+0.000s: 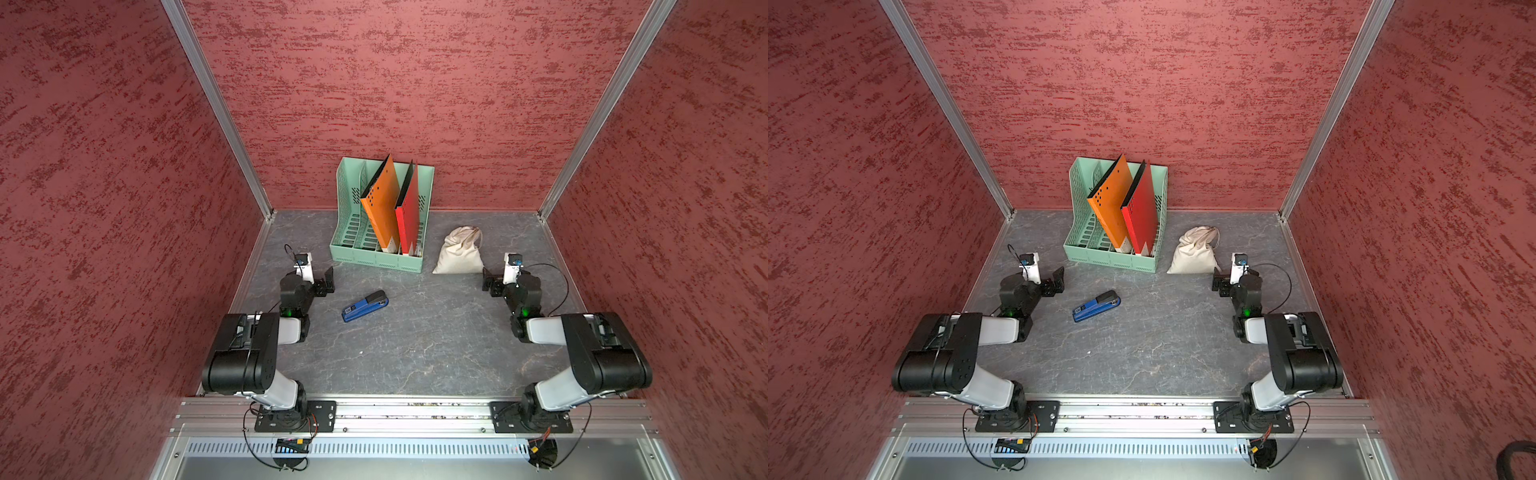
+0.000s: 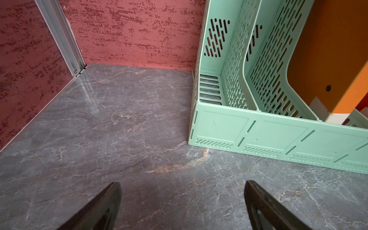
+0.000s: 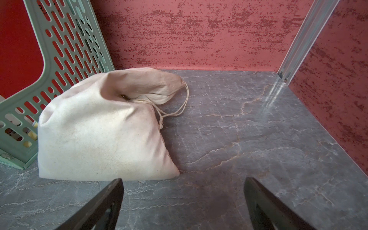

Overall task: Close the soil bag
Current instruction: Reset both arms

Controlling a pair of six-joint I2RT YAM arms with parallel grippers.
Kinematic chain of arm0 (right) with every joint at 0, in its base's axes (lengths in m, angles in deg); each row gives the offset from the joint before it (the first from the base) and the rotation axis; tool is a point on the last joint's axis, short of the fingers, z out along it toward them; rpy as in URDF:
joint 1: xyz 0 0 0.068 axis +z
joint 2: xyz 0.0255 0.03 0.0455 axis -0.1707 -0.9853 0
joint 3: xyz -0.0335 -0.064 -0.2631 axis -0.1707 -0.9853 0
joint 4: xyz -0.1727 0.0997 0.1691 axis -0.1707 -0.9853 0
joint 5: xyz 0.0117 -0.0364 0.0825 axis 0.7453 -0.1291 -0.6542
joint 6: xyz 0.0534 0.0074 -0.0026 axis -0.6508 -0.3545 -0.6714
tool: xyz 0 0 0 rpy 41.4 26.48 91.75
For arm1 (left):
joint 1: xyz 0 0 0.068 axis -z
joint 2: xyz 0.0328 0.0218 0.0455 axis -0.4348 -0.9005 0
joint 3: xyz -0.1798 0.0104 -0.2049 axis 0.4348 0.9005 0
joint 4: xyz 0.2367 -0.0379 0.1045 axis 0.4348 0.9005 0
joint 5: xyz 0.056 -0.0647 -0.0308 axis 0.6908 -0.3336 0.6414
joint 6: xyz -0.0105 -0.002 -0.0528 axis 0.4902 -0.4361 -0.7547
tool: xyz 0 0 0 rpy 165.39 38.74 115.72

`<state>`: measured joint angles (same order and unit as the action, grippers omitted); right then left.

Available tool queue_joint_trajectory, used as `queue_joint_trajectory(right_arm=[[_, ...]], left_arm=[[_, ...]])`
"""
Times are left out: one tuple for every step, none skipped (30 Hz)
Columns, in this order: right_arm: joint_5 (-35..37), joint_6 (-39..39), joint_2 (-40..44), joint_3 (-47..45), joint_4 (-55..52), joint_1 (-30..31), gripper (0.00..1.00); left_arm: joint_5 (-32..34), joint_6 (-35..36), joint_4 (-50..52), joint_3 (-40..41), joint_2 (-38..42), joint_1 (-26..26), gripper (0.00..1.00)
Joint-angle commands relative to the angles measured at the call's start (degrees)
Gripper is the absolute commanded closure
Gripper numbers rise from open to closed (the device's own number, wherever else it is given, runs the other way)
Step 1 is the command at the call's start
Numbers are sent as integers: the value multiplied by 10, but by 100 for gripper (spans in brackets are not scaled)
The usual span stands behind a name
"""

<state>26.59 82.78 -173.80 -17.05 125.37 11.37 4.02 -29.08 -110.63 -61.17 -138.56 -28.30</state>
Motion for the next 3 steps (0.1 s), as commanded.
queue_joint_trajectory(right_arm=[[0, -2, 0, 4, 15, -5, 1], [0, -2, 0, 4, 15, -5, 2], [0, -1, -1, 4, 15, -5, 1]], left_arm=[[-4, 4, -7, -10, 3, -4, 0], [-5, 3, -7, -10, 2, -4, 0], [-4, 3, -7, -10, 3, -4, 0]])
